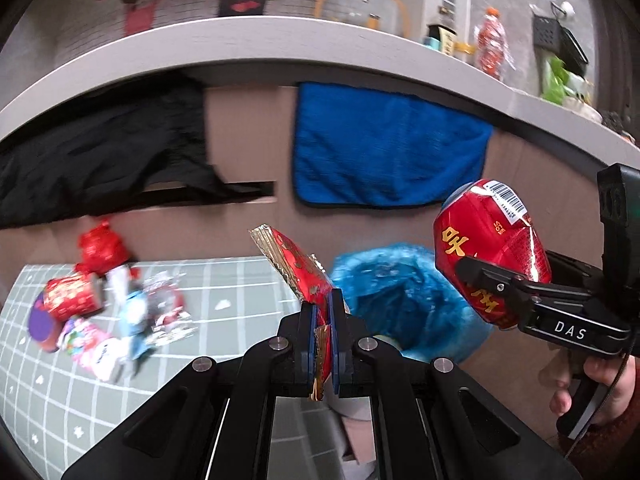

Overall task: Collect trash
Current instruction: 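Carry the can and wrapper over the blue-lined bin and open both tools, then reach the right tool to the red plastic bag and grasp it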

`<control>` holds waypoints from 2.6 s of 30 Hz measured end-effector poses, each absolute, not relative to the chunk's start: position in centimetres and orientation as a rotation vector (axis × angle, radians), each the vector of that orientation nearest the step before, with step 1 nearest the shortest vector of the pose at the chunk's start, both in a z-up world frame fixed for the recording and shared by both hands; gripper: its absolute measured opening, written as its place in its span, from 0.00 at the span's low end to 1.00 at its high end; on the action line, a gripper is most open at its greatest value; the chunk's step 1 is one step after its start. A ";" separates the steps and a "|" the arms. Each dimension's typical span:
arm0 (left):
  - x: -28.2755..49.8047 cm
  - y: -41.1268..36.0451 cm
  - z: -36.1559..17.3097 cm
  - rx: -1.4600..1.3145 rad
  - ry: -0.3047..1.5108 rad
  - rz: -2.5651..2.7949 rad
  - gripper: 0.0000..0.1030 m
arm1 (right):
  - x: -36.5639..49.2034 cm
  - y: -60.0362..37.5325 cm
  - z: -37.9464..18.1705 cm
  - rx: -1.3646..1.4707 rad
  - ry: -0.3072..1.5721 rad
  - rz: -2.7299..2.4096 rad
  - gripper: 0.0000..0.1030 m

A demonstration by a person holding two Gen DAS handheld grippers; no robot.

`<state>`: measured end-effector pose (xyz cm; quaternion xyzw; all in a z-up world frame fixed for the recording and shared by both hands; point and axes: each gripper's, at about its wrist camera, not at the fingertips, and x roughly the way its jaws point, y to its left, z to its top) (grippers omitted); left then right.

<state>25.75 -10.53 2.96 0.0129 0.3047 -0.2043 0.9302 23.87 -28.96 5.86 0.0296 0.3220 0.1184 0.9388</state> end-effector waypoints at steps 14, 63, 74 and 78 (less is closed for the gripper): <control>30.0 -17.8 0.4 0.066 0.704 -0.476 0.05 | 25.9 -36.4 2.5 0.129 0.716 0.149 0.53; 31.4 -0.9 -2.3 -0.092 0.756 -0.283 0.67 | 28.3 -27.2 2.7 0.078 0.780 0.157 0.51; 29.2 16.2 -2.7 -0.176 0.697 -0.005 0.70 | 32.4 -7.6 0.2 -0.300 0.850 0.251 0.53; 28.6 19.2 -3.1 -0.168 0.697 0.016 0.70 | 34.6 -2.6 -1.1 -0.242 0.897 0.441 0.51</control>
